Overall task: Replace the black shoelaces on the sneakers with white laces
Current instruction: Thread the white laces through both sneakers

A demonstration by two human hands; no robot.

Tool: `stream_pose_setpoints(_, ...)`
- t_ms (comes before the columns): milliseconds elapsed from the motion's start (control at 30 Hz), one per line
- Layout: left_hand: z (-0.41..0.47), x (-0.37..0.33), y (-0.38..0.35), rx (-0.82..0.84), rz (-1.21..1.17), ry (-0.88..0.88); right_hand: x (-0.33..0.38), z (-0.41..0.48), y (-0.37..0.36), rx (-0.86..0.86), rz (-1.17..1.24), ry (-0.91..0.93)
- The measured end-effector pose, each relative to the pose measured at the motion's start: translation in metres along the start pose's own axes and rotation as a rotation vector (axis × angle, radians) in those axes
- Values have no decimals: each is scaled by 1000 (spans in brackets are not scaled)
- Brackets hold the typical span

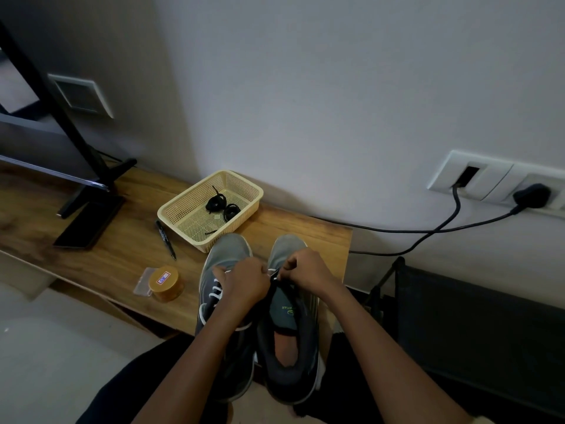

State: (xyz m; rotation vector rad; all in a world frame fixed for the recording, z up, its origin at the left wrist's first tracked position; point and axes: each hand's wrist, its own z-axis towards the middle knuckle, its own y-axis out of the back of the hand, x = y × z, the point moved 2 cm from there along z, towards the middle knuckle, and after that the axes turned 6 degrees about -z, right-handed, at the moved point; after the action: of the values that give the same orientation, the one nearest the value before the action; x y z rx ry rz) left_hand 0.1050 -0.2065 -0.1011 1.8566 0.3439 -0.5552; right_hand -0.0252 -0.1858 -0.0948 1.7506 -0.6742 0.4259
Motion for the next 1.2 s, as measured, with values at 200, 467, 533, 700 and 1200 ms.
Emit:
stream_pose_setpoints(200,-5,-7,3,-7,-5,8,5,-5,2,-75,-219,-21)
stream_pose_setpoints(467,-7,-10,7,-17,-16,-15,12,-10,-3,-222,-366,21)
stream_pose_setpoints(533,-7,-10,7,-23,-41,-24,13,-10,-6,-251,-398,38)
stream_pose_setpoints(700,-1,-6,7,26,-146,-21,8,-7,-8,-210,-273,13)
stream_pose_setpoints(1200,-1,-2,6,-15,-99,-88,10,-9,-5,-216,-223,75)
